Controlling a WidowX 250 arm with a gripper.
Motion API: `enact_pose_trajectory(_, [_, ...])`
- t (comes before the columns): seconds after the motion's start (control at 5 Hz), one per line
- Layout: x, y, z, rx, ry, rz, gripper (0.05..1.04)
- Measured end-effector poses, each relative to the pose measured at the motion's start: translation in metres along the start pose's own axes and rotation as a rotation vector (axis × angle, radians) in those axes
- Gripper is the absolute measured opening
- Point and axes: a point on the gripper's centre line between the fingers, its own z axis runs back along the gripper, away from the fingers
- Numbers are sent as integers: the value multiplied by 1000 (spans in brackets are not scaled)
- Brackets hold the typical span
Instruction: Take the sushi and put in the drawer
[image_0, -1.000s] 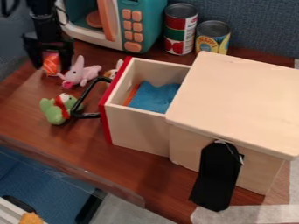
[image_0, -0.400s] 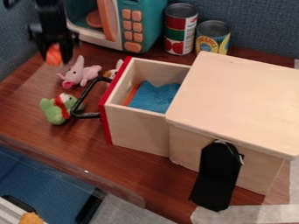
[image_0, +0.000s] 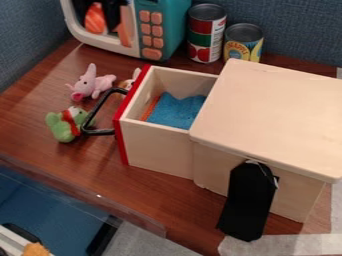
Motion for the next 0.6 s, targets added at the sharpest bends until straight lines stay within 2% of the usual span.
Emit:
enact_pose_trajectory(0.4, [-40, -99, 6, -22, -2, -231, 579])
enact_pose_trajectory(0.6, [-50, -143, -5, -39, 11, -279, 579])
